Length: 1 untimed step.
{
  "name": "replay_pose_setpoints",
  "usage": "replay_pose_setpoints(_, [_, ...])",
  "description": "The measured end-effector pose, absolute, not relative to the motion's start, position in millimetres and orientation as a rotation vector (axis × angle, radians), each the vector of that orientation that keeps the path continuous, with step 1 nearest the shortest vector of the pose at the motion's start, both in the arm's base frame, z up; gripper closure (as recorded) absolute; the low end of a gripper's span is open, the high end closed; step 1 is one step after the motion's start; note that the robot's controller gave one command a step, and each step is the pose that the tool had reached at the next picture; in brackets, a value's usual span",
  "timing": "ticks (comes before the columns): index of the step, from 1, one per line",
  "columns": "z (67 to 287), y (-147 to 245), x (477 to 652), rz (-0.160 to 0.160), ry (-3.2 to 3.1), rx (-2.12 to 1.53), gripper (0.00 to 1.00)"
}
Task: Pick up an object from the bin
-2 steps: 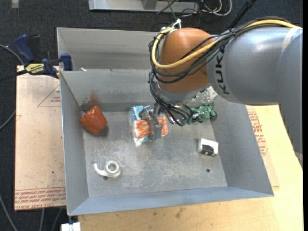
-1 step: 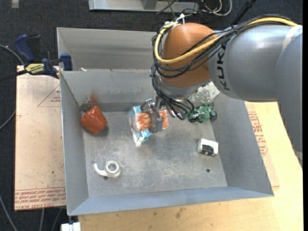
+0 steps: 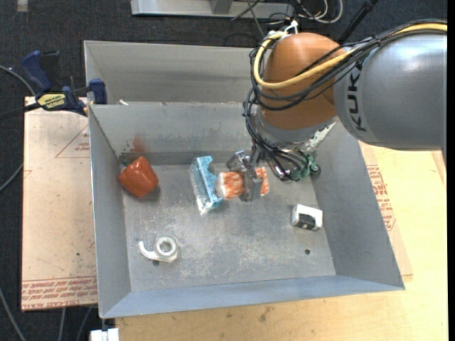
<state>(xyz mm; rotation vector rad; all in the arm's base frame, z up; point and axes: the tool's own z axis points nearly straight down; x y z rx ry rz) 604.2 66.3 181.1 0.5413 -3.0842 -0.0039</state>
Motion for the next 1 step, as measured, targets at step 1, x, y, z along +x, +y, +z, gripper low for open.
replay_pose_setpoints(1, [247.3, 75.8, 623.8, 0.001, -3.1, 0.527, 1.0])
